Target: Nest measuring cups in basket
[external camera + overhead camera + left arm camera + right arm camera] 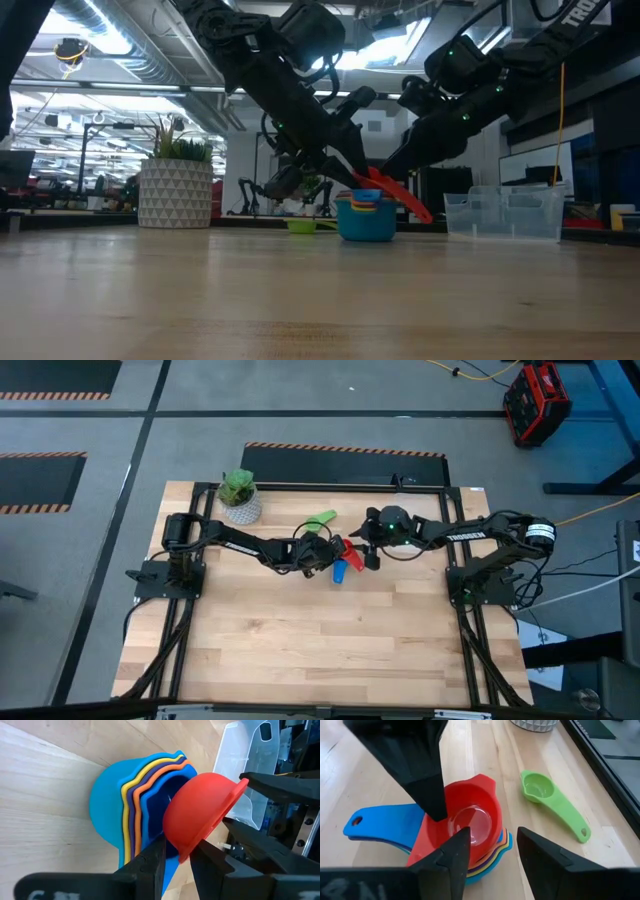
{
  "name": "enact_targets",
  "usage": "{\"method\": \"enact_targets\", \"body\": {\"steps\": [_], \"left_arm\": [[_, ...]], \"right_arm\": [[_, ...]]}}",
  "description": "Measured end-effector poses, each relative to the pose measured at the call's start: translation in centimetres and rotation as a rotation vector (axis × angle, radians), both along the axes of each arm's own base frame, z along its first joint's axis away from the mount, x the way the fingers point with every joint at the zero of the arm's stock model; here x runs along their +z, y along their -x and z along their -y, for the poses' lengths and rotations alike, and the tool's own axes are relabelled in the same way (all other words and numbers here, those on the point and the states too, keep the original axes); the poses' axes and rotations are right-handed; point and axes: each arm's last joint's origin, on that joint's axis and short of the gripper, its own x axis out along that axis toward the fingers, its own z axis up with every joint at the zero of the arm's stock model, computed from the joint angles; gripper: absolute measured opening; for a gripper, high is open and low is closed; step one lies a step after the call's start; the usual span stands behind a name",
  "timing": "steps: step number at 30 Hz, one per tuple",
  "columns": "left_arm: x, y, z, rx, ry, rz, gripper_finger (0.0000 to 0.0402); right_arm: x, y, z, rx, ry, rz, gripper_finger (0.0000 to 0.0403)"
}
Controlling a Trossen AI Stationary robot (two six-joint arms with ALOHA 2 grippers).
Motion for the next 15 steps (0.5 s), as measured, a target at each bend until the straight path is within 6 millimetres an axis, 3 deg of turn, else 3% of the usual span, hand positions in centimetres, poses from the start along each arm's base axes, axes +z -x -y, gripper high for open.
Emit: {"method": "enact_targets", "body": {"steps": [5, 15], "left_arm": [[0.0, 0.0, 0.0, -0.001, -0.001, 0.000, 0.0079], [0.0, 0.0, 0.0, -0.003, -0.002, 0.001, 0.0079]], "right_arm": [[0.0, 0.0, 0.0, -0.031, -0.050, 0.007, 0.0165], [-1.6, -0.6, 0.2, -0.036, -0.076, -0.020, 0.0114]]}}
